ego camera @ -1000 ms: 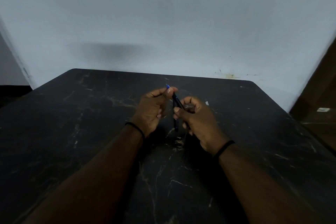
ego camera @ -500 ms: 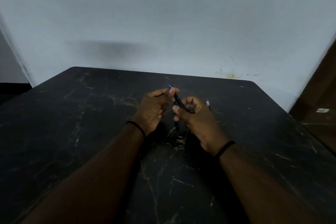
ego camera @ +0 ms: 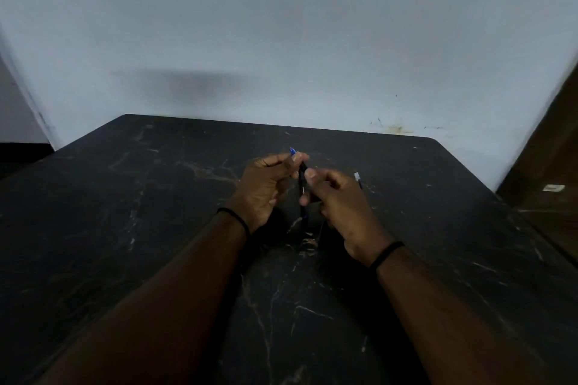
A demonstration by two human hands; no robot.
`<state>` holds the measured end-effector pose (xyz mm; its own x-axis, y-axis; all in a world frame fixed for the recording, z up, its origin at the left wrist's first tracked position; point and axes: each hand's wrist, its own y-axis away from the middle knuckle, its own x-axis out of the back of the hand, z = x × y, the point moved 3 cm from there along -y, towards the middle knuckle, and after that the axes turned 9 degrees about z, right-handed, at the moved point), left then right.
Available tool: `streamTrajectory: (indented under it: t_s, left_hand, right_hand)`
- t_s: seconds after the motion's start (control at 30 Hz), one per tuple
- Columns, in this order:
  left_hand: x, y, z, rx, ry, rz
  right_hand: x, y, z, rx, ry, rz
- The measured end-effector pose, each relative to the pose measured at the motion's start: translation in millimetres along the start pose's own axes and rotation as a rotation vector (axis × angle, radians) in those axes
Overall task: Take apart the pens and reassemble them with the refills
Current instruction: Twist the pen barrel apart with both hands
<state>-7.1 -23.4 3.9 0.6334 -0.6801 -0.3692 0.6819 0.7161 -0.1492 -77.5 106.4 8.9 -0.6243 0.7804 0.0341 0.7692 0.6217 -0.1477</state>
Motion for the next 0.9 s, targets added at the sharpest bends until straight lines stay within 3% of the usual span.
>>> streamTrajectory:
  t_s: [0.1, 0.27, 0.6, 0.9]
  left_hand:
    - [0.5, -0.7, -0.5, 0.005, 0.003, 0.012]
    - [1.7, 0.0, -0.3, 0.010, -0.001, -0.001]
    - [-0.7, 0.7, -1.4, 0.026, -0.029, 0.011]
    - [-0.2, 1.5, -1.6, 0.031, -0.043, 0.010]
  right_hand:
    - [-0.2, -0.7, 1.4, -0.032, -0.033, -0.006]
    - [1.3, -1.2, -0.3, 0.072, 0.021, 0.005]
    - [0.7, -2.4, 1.1, -0.006, -0.021, 0.038]
    - [2.1, -1.2, -1.4, 0.119, 0.044, 0.117]
